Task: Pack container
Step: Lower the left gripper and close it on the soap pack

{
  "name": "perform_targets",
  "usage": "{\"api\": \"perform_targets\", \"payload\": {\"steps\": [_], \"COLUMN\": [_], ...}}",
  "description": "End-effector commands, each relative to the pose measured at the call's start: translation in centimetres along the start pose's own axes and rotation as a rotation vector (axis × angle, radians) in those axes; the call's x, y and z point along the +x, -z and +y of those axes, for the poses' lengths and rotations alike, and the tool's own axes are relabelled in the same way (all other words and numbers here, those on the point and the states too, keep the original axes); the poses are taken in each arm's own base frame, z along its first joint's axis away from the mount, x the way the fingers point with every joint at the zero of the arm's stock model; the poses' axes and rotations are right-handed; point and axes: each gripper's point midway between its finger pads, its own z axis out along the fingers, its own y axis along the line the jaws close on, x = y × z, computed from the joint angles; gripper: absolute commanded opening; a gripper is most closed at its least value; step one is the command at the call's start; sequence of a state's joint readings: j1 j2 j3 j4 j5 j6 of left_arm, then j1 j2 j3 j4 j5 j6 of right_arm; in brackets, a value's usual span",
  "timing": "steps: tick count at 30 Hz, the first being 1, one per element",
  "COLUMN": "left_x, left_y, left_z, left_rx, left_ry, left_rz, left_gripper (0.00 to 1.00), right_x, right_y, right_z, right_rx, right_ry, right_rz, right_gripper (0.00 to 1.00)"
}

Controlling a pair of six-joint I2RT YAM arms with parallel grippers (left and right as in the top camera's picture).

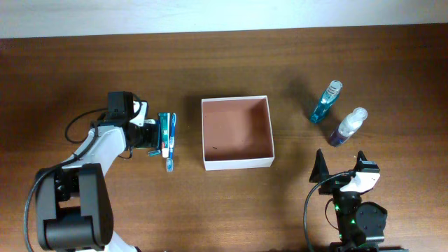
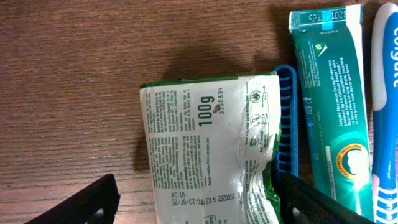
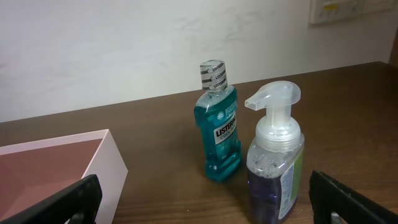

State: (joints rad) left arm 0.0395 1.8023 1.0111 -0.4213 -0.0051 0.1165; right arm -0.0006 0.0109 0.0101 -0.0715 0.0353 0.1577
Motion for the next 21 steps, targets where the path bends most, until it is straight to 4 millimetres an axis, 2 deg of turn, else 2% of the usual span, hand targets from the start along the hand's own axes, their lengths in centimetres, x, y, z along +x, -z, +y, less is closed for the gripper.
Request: {"api": "perform_targets", "payload": {"steps": [1, 4, 10, 20, 21], "left_x": [0.38, 0.34, 0.64, 0.22, 0.22], "left_y": [-1.26, -1.26, -1.25, -1.17, -1.18], "left_z": [0.81, 0.81, 0.72, 0.56, 0.48], "left_rx": [-0.052, -0.052, -0.047, -0.037, -0.033], "left_ry": [-0.004, -0.004, -0.004, 0.011, 0.011], "left_rz": [0.023, 0.021, 0.034, 0.016, 0.016], "left_gripper": [0.82, 0.80, 0.62, 0.62, 0.58], "right_x": [0.23, 0.23, 0.23, 0.23, 0.23], "right_y": [0.00, 0.00, 0.00, 0.00, 0.00], "right_z": [-0.26, -0.26, -0.26, -0.26, -0.26], "right_rx": [0.010, 0.010, 0.010, 0.010, 0.010], "right_ry": [-0.008, -0.008, -0.008, -0.008, -0.008], "right_rz": [0.004, 0.004, 0.004, 0.004, 0.004], "right_gripper": [0.98, 0.98, 0.98, 0.98, 0.98]}}
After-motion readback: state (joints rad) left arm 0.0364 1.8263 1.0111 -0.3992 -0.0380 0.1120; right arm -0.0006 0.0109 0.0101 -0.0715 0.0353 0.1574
